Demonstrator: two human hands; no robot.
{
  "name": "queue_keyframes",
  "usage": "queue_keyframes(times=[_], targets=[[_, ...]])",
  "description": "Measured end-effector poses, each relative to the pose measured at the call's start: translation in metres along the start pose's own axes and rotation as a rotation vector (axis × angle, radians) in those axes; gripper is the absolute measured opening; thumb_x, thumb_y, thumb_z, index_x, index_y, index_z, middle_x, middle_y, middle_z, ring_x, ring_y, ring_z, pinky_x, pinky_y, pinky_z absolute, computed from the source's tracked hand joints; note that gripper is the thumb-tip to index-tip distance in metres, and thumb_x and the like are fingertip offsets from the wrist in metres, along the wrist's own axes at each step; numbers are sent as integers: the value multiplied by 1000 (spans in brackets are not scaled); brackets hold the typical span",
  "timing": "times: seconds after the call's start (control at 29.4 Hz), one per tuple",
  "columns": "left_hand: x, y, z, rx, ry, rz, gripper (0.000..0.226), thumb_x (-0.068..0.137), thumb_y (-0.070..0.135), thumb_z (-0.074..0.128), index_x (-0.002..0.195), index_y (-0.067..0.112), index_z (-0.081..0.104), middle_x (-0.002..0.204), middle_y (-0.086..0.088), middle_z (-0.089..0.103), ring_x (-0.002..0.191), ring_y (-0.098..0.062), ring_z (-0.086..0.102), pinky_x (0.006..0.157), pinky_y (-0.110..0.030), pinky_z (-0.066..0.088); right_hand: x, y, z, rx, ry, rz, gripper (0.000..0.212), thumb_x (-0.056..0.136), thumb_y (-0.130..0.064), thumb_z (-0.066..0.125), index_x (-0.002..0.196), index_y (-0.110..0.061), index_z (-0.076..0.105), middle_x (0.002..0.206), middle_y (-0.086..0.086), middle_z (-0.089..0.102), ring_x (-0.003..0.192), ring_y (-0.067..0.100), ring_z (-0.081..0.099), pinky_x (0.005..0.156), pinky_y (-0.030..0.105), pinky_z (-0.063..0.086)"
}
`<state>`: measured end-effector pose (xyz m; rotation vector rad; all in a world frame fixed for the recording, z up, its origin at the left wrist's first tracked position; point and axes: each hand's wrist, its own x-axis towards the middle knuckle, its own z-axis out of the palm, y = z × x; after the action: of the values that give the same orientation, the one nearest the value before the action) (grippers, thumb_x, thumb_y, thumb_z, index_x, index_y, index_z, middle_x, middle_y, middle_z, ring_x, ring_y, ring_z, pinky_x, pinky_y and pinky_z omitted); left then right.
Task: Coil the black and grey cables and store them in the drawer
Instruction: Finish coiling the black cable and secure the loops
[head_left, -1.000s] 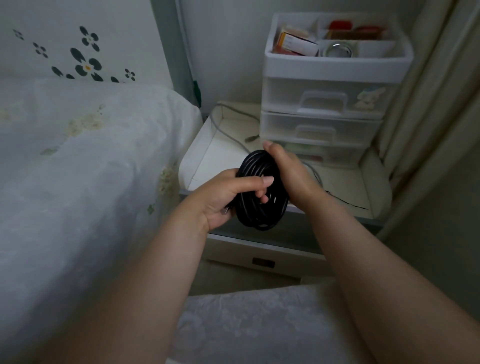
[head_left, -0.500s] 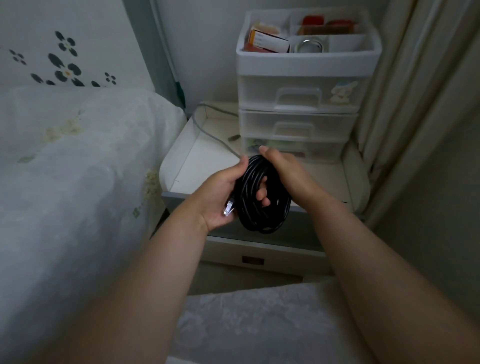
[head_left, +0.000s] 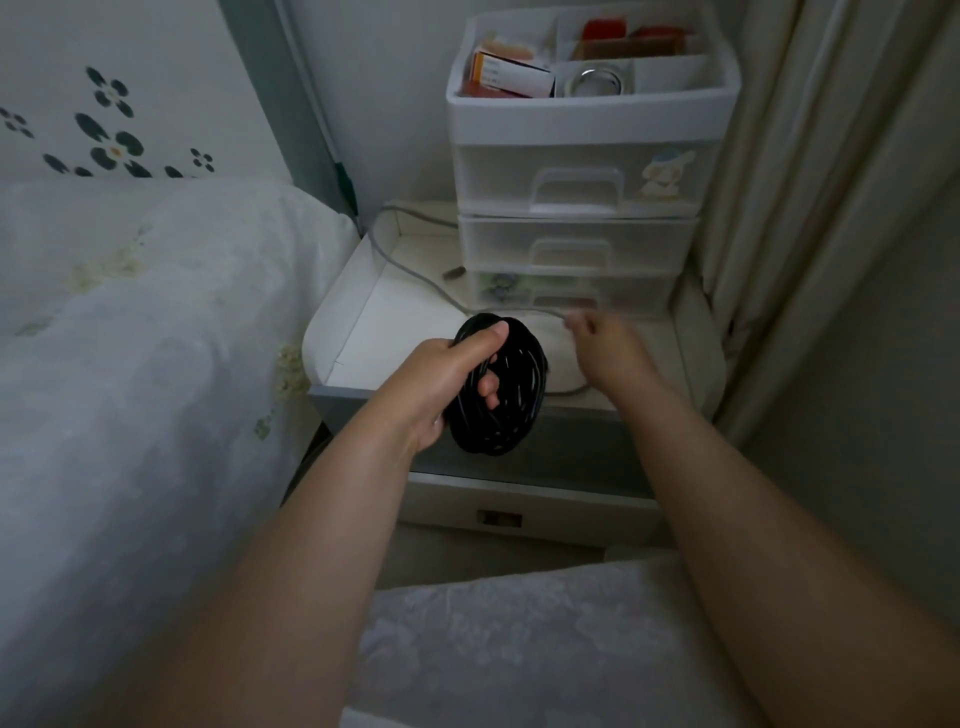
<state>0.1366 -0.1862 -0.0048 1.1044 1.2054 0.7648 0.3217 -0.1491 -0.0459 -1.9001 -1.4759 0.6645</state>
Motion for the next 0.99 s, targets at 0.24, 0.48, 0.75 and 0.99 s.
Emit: queue_keyframes(times=[0.24,0.48,0.75,0.99], targets=[[-1,8,-2,-33,64,71,30,90,40,61,78,12,60,49,0,49,52,-16,51,71,-32,46,14,37,0,-499,-144,171,31,95,-19,43,125,-16,51,139,15,30,107,35,52,93,44,46],[-4,14,-13,-27,111,139,35,89,44,60,75,12,59,48,1,50,54,-16,53,73,-33,46,15,41,2,-504,-78,225,30,94,-17,49,122,-8,54,137,16,30,100,33,54,84,40,45],[-7,13,-29,-39,113,176,35,90,44,58,79,11,59,48,1,50,53,-16,52,73,-35,44,5,3,-8,-499,262,135,29,93,-8,49,122,-5,51,124,18,53,106,34,57,73,35,40],[-9,18,-52,-265,133,116,39,82,53,63,78,15,58,48,3,47,51,-14,50,65,-29,45,-26,-54,-15,59,424,-218,15,95,-17,49,108,-21,55,105,-5,56,88,11,55,77,31,50]])
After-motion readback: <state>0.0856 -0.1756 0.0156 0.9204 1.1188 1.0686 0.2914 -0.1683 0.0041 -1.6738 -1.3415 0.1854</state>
